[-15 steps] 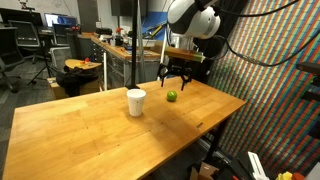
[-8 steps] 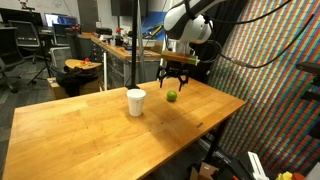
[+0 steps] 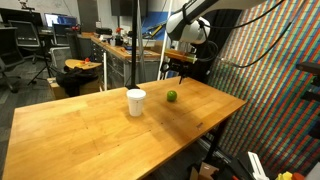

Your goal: Put the pear in the cup

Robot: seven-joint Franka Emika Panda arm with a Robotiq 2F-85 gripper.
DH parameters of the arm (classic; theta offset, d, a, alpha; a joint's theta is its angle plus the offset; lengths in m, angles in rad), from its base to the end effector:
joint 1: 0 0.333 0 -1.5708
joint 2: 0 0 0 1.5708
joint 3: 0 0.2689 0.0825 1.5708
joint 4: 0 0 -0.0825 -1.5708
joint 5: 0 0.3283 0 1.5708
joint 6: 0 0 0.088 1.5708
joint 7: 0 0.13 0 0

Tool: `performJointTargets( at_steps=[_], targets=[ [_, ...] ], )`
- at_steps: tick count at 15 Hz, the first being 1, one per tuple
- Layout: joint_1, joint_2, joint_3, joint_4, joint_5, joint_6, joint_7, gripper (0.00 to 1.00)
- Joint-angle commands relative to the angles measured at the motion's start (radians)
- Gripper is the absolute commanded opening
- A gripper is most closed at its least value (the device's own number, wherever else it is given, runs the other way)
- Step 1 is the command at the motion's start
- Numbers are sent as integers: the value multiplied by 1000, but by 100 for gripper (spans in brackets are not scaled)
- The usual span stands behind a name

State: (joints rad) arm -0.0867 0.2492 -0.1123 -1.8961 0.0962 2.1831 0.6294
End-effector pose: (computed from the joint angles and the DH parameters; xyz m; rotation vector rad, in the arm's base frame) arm 0.5501 -0.1033 0.3384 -2.7894 1.3101 -0.0429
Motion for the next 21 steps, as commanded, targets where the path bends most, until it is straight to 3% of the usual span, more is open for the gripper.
performJointTargets(
  at_steps=[1, 21],
  targets=[
    [-8, 83, -22, 122, 1, -17, -30, 100],
    [-38, 351, -35, 317, 22, -139, -83, 100]
  ],
)
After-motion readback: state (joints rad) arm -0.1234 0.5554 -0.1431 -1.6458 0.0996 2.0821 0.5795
